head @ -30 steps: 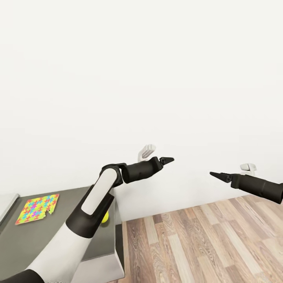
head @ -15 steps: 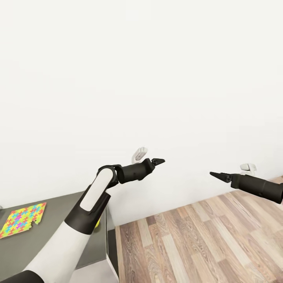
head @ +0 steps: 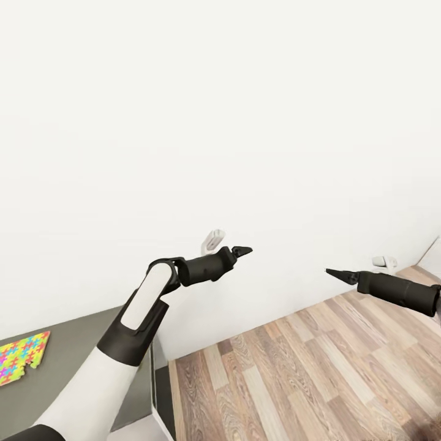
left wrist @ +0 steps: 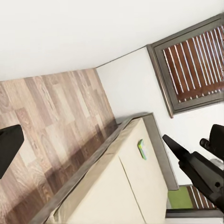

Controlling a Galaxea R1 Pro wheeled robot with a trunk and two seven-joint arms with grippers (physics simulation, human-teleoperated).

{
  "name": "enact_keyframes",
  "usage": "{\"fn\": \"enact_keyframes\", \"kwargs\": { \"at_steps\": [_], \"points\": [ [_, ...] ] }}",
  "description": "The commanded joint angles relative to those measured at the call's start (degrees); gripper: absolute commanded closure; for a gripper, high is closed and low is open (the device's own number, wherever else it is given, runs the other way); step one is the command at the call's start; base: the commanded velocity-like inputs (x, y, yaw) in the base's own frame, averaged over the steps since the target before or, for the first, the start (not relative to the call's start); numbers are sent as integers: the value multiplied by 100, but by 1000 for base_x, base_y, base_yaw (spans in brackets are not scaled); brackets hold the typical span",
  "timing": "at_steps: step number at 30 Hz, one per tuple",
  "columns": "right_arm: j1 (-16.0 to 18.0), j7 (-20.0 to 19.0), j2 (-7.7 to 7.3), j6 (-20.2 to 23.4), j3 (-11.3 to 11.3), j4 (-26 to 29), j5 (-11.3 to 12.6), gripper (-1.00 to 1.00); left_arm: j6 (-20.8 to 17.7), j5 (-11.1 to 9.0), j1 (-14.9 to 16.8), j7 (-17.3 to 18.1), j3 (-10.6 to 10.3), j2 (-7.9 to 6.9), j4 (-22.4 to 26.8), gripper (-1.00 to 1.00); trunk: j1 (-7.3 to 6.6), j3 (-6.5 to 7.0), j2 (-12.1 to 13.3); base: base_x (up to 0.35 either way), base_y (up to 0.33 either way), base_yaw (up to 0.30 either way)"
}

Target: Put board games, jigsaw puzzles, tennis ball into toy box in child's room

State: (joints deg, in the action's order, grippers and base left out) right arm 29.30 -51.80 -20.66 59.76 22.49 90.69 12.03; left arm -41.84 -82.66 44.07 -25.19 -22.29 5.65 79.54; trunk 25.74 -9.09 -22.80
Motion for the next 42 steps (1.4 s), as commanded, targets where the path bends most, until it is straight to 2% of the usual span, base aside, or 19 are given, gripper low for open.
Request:
{"fn": "enact_keyframes", "kwargs": {
  "at_steps": [1, 7, 13, 42],
  "points": [
    [7, -27, 0, 24, 4, 0, -13, -100, -4, -61, 5, -58, 3, 1, 7, -100, 4, -4, -12, 0, 0, -186],
    [24, 70, 2, 24, -3, -64, -51, -100, -23, -64, -40, -63, 135, -7, 73, -100, 4, 45, -12, 0, 0, -186],
    [28, 101, 1, 24, -2, -83, -62, -100, -31, -64, -65, -64, 178, -9, 92, -100, 4, 93, -12, 0, 0, -186],
    [-24, 118, 8, 24, 13, -2, -54, -100, -43, -16, -103, -65, 207, -53, 105, -100, 4, 312, -12, 17, -16, -173]
  ]
}}
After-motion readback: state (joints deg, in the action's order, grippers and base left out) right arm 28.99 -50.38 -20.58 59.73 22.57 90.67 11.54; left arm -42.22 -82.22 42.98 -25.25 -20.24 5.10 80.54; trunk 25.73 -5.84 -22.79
